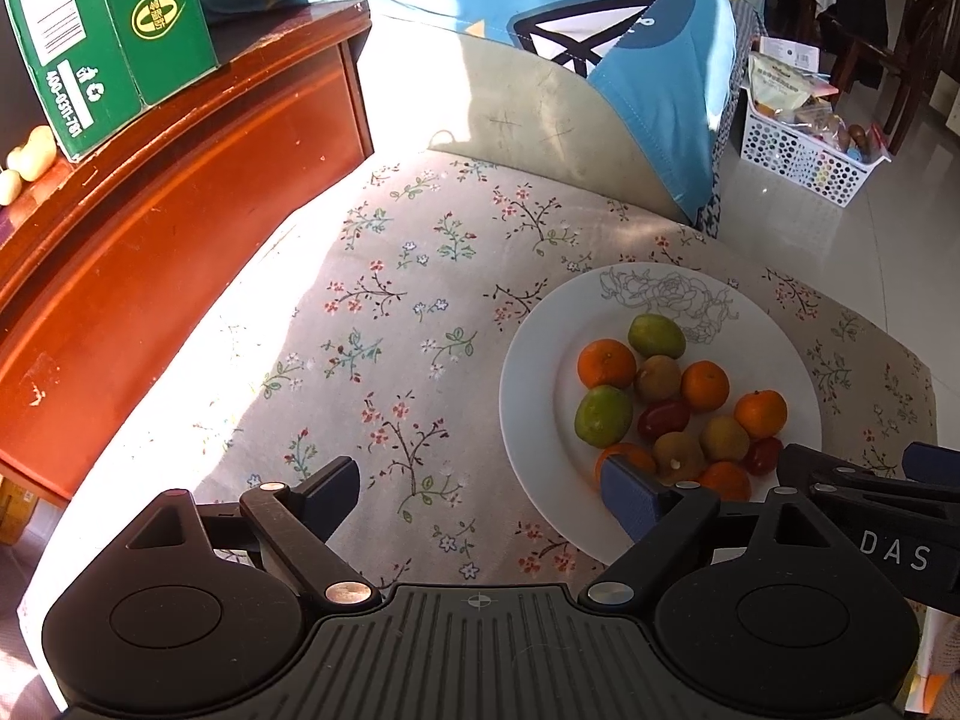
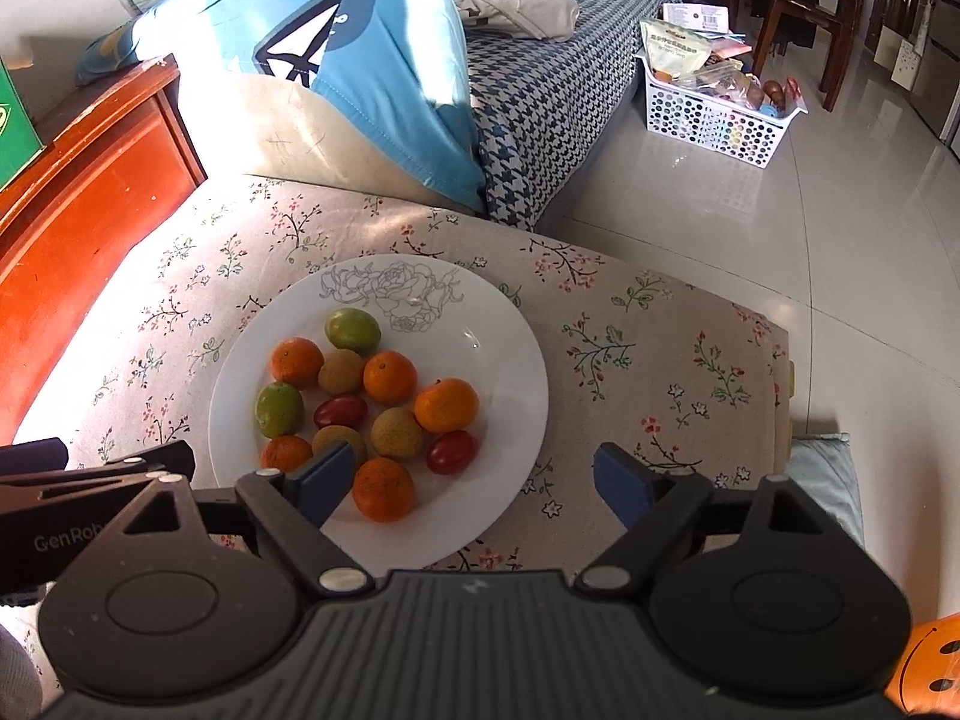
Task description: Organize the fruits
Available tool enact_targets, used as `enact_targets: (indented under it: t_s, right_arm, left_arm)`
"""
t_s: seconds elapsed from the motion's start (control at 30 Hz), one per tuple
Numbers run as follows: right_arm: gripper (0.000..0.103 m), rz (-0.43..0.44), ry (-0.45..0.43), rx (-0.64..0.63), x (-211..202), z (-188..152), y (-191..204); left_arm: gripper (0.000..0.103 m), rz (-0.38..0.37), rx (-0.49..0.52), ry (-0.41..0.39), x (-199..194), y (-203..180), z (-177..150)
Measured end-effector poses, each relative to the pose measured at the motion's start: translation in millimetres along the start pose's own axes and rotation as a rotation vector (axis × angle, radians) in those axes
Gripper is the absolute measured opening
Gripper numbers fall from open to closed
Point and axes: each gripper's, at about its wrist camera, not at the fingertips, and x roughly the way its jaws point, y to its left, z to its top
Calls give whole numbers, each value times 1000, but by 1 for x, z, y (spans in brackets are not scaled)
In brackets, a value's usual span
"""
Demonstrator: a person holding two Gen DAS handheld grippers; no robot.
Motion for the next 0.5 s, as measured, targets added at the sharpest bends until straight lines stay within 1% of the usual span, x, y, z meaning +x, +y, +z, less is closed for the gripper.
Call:
enact_targets:
  t_s: [0.27, 0.5]
  right_arm:
    - [87, -25, 11, -10, 3, -1, 3]
    - [87, -49, 0, -39, 3, -1, 8]
  left_arm:
    - [89, 28, 15, 5, 3, -3, 1]
    - [89, 39, 26, 7, 6, -5, 1]
